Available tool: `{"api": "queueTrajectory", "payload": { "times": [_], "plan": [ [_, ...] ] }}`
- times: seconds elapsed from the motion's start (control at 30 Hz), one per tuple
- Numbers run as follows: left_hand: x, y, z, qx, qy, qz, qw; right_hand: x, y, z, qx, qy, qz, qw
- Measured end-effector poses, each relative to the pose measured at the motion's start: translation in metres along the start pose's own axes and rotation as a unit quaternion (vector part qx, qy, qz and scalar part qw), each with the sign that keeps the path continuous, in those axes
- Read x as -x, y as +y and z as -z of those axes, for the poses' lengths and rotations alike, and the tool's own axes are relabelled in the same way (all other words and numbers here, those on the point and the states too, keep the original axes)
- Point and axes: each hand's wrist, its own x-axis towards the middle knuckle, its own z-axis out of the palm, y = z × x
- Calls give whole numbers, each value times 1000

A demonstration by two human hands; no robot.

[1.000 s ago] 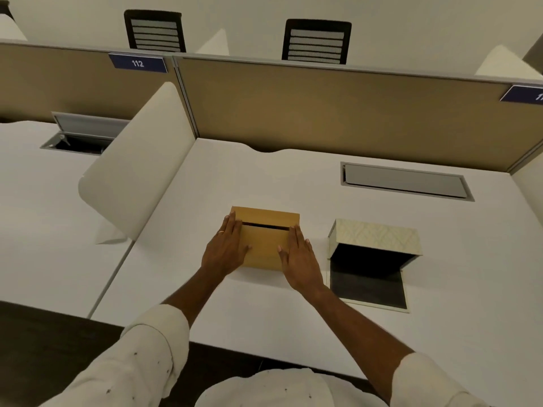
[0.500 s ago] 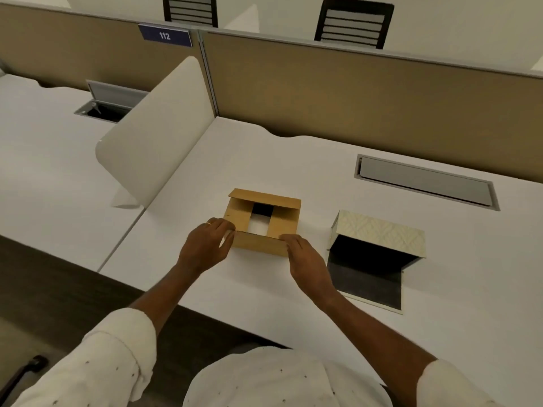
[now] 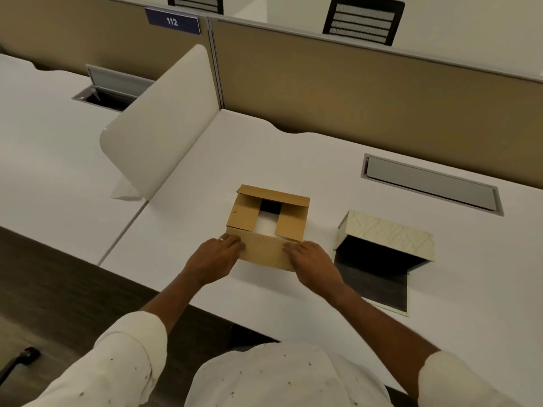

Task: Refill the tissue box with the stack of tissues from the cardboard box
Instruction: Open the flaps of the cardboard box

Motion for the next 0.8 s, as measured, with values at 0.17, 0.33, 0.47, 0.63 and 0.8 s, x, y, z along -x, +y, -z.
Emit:
{"api": "queueTrajectory", "payload": {
  "times": [0.17,0.33,0.47,0.63,0.8],
  "plan": [
    [-54,-18,26,29,1,-24,999,-64,2,25,0,-28,-43,999],
    [-109,-23,29,-43,-173,-116,977,-101,9,36,101,-128,50,985],
    [-127,-31,34,-96,-152,-145,973,-116,7,47,119,-96,79,985],
    [-134,-62,55,-107,-14,-208,972,-116,18,68,107,-61,27,992],
    [-147,-73,60,-68,-49,-164,983,-108,30,77,100,-52,-65,992]
  ]
}}
